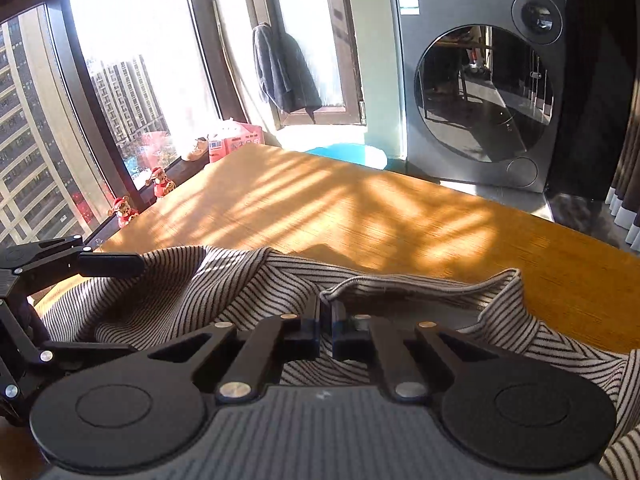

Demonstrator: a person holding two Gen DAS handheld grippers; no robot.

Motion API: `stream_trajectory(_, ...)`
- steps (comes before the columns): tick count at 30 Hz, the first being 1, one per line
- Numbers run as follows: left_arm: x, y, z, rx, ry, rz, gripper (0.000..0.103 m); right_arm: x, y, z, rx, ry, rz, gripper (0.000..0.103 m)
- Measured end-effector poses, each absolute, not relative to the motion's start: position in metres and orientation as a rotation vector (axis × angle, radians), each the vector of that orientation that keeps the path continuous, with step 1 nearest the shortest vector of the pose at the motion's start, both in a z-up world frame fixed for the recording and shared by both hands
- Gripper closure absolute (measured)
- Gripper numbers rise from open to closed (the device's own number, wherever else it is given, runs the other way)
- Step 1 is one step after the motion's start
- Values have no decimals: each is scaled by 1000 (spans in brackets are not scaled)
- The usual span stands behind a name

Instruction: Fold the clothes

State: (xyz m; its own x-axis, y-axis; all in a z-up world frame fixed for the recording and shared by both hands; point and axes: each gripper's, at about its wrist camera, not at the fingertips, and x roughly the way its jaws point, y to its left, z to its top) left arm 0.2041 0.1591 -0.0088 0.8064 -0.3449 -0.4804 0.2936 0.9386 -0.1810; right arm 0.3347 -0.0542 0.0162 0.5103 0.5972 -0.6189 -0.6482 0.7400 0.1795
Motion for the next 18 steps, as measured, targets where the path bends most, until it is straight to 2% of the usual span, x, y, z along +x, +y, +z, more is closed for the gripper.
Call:
stream_trajectory(3, 199, 173, -11, -143, 500, -364, 1, 335, -67, 57, 29, 587, 746, 100)
stream_trajectory(7, 208, 182, -16, -198, 530, -353, 0, 358, -61, 65, -42, 536, 667, 103)
stream_trajectory(14, 221, 201, -17, -146, 559, -222, 0, 352, -68, 34, -161, 571, 625, 102)
stream_trajectory(16, 225, 206, -17, -131, 567, -185, 0, 328, -79, 40, -248, 531, 634, 96)
stream_trajectory(18, 229, 212, -17, -117, 575, -147, 0, 295, -98, 47, -323, 500, 662, 76)
